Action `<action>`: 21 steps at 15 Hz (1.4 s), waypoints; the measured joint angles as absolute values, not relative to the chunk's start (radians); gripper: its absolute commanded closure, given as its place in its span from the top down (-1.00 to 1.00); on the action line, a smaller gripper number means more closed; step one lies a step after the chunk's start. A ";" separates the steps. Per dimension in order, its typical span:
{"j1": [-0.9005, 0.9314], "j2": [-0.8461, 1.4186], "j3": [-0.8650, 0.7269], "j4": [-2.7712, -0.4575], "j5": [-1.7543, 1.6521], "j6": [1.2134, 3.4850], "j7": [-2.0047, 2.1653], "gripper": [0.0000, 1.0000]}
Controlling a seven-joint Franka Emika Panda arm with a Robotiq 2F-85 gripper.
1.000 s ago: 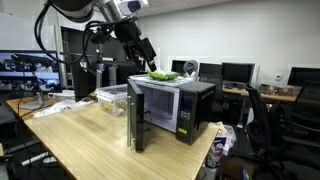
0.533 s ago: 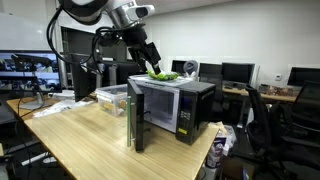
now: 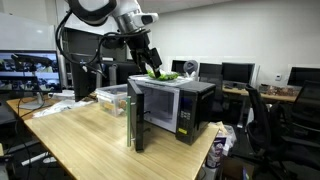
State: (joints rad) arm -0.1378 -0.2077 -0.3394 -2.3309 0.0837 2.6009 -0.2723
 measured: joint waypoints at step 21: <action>-0.141 -0.044 -0.248 -2.271 0.002 2.553 -0.292 1.00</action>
State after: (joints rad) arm -0.1413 -0.0439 -0.2484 -2.2711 0.0020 2.5529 -0.2922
